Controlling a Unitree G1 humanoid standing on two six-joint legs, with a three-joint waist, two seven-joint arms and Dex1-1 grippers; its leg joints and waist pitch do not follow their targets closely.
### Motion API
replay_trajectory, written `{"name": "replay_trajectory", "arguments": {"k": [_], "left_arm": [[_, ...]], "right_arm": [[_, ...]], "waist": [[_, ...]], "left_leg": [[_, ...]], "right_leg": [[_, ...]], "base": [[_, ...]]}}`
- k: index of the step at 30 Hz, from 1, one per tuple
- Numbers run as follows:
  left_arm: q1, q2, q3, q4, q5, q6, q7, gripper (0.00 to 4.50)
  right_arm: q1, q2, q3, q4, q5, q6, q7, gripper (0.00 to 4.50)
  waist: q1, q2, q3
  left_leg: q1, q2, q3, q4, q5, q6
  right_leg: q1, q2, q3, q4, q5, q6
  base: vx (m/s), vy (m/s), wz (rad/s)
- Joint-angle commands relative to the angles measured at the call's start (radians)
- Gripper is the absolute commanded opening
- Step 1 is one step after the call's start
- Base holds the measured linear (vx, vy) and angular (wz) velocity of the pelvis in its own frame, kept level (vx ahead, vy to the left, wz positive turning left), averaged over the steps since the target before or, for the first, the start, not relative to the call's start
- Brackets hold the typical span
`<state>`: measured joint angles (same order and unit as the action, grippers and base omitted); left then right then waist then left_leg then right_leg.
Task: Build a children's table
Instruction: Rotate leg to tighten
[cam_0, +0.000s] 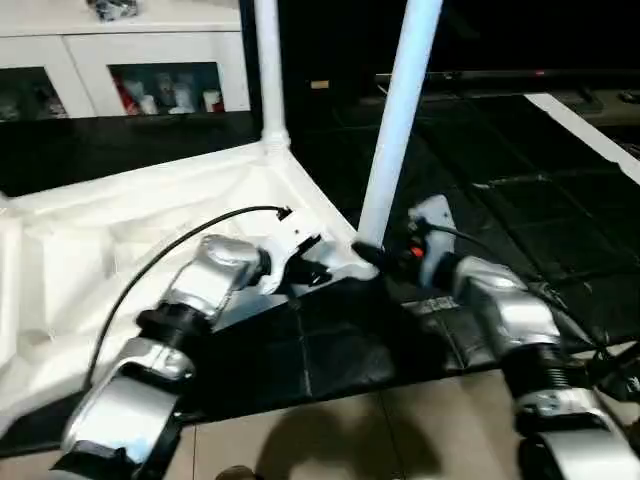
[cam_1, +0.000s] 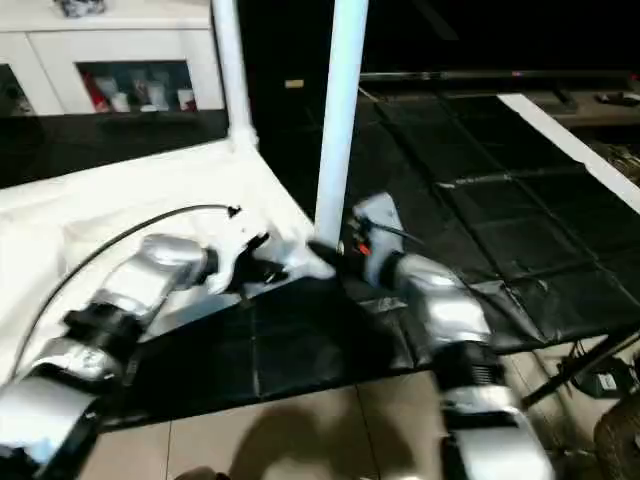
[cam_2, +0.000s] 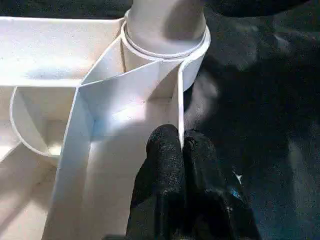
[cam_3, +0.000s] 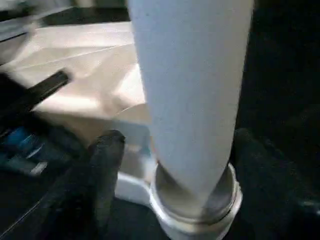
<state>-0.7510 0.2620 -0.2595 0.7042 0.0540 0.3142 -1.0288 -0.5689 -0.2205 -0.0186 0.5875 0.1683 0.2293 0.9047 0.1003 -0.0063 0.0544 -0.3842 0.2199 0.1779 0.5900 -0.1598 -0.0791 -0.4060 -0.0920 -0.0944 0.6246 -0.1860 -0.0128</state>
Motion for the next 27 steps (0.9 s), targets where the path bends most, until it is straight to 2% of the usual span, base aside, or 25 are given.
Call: {"name": "replay_trajectory", "arguments": {"k": [1, 2, 3, 4, 5, 7, 9, 11, 18, 19, 23, 24, 27], "left_arm": [[-0.008, 0.017, -0.030, -0.062, -0.006, -0.075, -0.100, 0.00], [-0.008, 0.017, -0.030, -0.062, -0.006, -0.075, -0.100, 0.00], [0.006, 0.060, -0.058, -0.082, -0.006, -0.121, -0.196, 0.00], [0.010, 0.075, -0.068, -0.088, -0.010, -0.138, -0.228, 0.00], [0.010, 0.087, -0.072, -0.091, -0.015, -0.145, -0.254, 0.00], [0.010, 0.103, -0.081, -0.093, -0.022, -0.164, -0.298, 0.00], [0.009, 0.108, -0.083, -0.093, -0.024, -0.170, -0.313, 0.00], [0.013, 0.131, -0.106, -0.101, -0.029, -0.187, -0.382, 0.00], [0.025, 0.153, -0.152, -0.109, -0.013, -0.252, -0.466, 0.00], [0.027, 0.152, -0.157, -0.109, -0.011, -0.259, -0.473, 0.00], [0.026, 0.146, -0.164, -0.106, -0.008, -0.268, -0.473, 0.00], [0.025, 0.142, -0.162, -0.104, -0.009, -0.267, -0.466, 0.00], [0.025, 0.141, -0.158, -0.099, -0.009, -0.272, -0.457, 0.00]], "right_arm": [[0.018, -0.024, 0.046, -0.031, 0.018, 0.000, 0.116, 3.96], [0.018, -0.024, 0.046, -0.031, 0.018, 0.000, 0.116, 4.04], [0.028, -0.078, 0.052, -0.035, 0.017, -0.013, 0.200, 4.09], [0.033, -0.101, 0.059, -0.037, 0.020, -0.023, 0.238, 4.15], [0.036, -0.121, 0.065, -0.040, 0.025, -0.030, 0.276, 4.26], [0.040, -0.154, 0.079, -0.050, 0.039, -0.034, 0.349, 4.47], [0.041, -0.164, 0.083, -0.053, 0.043, -0.037, 0.373, 4.47], [0.035, -0.183, 0.094, -0.052, 0.045, -0.064, 0.430, 4.47], [0.007, -0.193, 0.144, -0.037, 0.059, -0.068, 0.562, 4.47], [-0.005, -0.188, 0.152, -0.016, 0.057, -0.071, 0.578, 4.31], [-0.029, -0.178, 0.165, 0.025, 0.047, -0.081, 0.605, 4.08], [-0.036, -0.176, 0.174, 0.037, 0.045, -0.084, 0.622, 3.95], [-0.042, -0.174, 0.183, 0.046, 0.045, -0.082, 0.638, 3.74]], "waist": [[0.010, 0.001, -0.075], [0.011, 0.003, -0.074], [0.017, 0.000, -0.075], [0.023, 0.002, -0.076], [0.024, 0.001, -0.076], [0.038, 0.001, -0.074], [0.043, 0.001, -0.074], [0.045, -0.001, -0.073], [0.049, -0.002, -0.074], [0.051, -0.006, -0.074], [0.053, -0.006, -0.074], [0.052, -0.011, -0.075], [0.054, -0.010, -0.075]], "left_leg": [[0.018, 0.012, -0.001, -0.062, -0.191, 0.050], [0.018, 0.015, 0.000, -0.063, -0.195, 0.047], [0.021, 0.017, 0.000, -0.063, -0.198, 0.045], [0.021, 0.018, 0.001, -0.061, -0.194, 0.046], [0.021, 0.019, 0.002, -0.061, -0.194, 0.046], [0.023, 0.019, 0.003, -0.061, -0.201, 0.045], [0.024, 0.020, 0.003, -0.062, -0.216, 0.038], [0.024, 0.021, 0.002, -0.064, -0.221, 0.032], [0.021, 0.020, 0.001, -0.062, -0.212, 0.038], [0.022, 0.021, 0.001, -0.062, -0.212, 0.036], [0.022, 0.021, 0.002, -0.062, -0.208, 0.032], [0.021, 0.021, 0.002, -0.061, -0.204, 0.034], [0.019, 0.020, 0.002, -0.060, -0.192, 0.040]], "right_leg": [[0.064, -0.055, 0.048, -0.072, -0.090, -0.243], [0.063, -0.055, 0.049, -0.071, -0.095, -0.241], [0.062, -0.056, 0.049, -0.071, -0.103, -0.239], [0.059, -0.055, 0.049, -0.069, -0.096, -0.243], [0.059, -0.055, 0.049, -0.068, -0.092, -0.244], [0.056, -0.056, 0.050, -0.068, -0.107, -0.243], [0.054, -0.057, 0.050, -0.069, -0.133, -0.238], [0.054, -0.059, 0.050, -0.070, -0.149, -0.234], [0.054, -0.058, 0.049, -0.068, -0.145, -0.238], [0.054, -0.060, 0.049, -0.067, -0.156, -0.237], [0.052, -0.060, 0.050, -0.068, -0.160, -0.240], [0.053, -0.059, 0.049, -0.066, -0.154, -0.240], [0.054, -0.060, 0.049, -0.065, -0.150, -0.239]], "base": [[0.000, 0.000, 0.00], [0.000, 0.000, 0.00], [0.000, 0.000, 0.00], [0.000, 0.000, 0.00], [0.000, 0.000, 0.00], [0.000, 0.000, 0.00], [0.000, 0.000, 0.00], [0.000, 0.000, 0.00], [0.000, 0.000, 0.00], [0.000, 0.000, 0.00], [0.000, 0.000, 0.00], [0.000, 0.000, 0.00], [0.000, 0.000, 0.00]]}}
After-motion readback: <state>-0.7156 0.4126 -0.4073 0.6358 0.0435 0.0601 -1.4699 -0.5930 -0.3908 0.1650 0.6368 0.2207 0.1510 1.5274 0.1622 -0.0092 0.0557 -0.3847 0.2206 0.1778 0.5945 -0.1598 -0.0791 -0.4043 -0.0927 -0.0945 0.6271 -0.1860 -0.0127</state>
